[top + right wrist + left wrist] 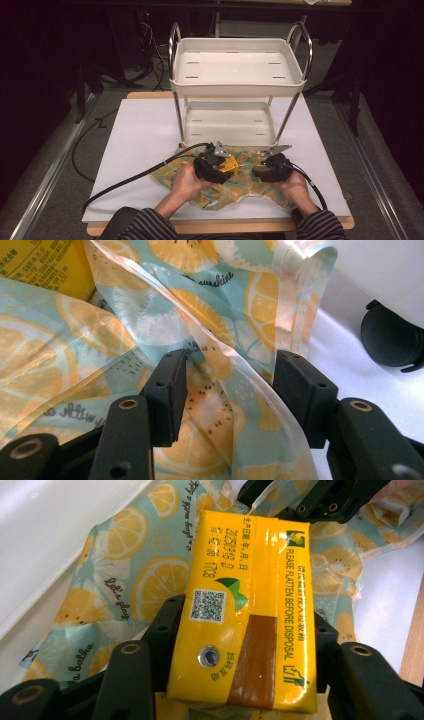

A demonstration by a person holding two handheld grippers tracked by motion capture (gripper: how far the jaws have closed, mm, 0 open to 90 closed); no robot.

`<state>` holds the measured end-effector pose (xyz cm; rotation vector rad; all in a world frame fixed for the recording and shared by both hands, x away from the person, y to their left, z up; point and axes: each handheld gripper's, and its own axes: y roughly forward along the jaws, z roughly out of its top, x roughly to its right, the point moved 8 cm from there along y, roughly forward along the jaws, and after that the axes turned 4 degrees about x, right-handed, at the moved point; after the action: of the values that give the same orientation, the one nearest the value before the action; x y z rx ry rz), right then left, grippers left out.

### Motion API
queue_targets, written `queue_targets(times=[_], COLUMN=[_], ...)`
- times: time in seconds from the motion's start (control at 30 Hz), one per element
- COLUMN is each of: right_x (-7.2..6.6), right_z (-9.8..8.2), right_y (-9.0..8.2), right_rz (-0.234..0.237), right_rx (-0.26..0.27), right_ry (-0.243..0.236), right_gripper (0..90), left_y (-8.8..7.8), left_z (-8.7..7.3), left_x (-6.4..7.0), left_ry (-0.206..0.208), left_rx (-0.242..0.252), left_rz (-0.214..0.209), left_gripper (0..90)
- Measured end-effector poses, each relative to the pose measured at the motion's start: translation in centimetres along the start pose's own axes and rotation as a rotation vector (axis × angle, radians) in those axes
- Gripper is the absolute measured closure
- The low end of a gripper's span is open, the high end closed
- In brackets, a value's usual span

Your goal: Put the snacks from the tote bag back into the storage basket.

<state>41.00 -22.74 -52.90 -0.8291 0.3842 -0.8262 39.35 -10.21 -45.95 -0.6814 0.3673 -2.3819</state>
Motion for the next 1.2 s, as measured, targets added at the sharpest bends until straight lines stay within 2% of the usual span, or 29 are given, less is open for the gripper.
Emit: queue_targets(times=[0.3,0.6,0.7,0.93,0.97,1.2], right_x=[0.0,-0.1,-0.1,0.0,0.0,-0.1], right_z=[0.0,0.0,0.0,0.0,0.0,-0.1], right_y=[0.0,0.0,0.0,0.0,0.0,0.0], right_rz=[0.000,-0.004,-0.004,0.003,0.001,-0.002], right_rx=[0.002,0.005,0.005,0.007,0.009,0.008], right_ry=[-0.003,0.000,0.001,0.000,-0.002,0.000], right_gripper=[48.6,48.6,48.7,48.6,48.7,48.6], left_y=[-0.1,-0.3,-0.6,-1.9,-2.0,-2.8], left_z=[-0.3,0.0,0.6,2.3,2.5,2.9], left_x=[0.1,0.2,0.5,0.7,0.8,0.9], left_ry=[0.023,0.007,-0.019,-0.016,-0.031,-0.003], left_rx=[0.001,0.002,0.013,0.047,0.054,0.053], left_rz=[0.008,0.002,-0.016,-0.035,-0.037,-0.031], left_gripper=[53.6,54.3,54.3,54.4,54.4,54.4])
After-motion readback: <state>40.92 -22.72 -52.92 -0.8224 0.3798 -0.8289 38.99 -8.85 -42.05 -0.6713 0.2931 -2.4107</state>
